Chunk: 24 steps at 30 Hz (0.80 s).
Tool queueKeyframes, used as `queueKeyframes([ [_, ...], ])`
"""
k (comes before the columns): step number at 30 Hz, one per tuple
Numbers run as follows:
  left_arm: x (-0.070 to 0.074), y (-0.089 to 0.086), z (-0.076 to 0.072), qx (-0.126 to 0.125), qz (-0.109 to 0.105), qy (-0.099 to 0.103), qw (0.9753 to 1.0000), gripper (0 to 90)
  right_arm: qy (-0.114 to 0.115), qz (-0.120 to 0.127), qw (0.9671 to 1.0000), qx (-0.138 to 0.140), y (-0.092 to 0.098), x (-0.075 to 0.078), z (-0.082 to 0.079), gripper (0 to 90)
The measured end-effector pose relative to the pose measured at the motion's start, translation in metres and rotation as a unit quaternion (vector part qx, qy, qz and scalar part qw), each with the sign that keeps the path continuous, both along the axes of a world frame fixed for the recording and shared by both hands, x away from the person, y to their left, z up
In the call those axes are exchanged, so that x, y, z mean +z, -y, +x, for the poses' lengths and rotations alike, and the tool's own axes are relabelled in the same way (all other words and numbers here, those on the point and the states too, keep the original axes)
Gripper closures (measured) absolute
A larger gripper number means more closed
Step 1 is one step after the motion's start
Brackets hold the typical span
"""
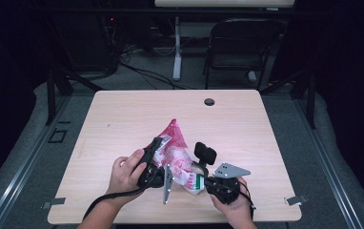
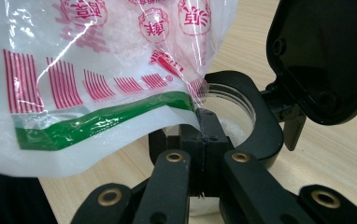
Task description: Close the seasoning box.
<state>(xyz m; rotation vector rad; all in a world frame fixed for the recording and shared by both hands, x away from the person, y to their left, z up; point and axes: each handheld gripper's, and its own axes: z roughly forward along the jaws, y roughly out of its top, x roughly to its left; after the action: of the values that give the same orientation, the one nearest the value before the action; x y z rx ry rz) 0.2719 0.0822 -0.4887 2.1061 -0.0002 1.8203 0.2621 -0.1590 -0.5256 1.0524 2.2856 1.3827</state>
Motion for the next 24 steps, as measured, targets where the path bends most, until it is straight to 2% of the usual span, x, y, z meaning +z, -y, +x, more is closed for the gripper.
queueKeyframes([
  [24, 0.002, 0.0051, -0.0014, -0.01, -0.002, 0.004, 0.9999, 61.1, 0.004, 0.001, 0.9999, -0.009, 0.0045, 0.0015, -0.0035, 90.0],
])
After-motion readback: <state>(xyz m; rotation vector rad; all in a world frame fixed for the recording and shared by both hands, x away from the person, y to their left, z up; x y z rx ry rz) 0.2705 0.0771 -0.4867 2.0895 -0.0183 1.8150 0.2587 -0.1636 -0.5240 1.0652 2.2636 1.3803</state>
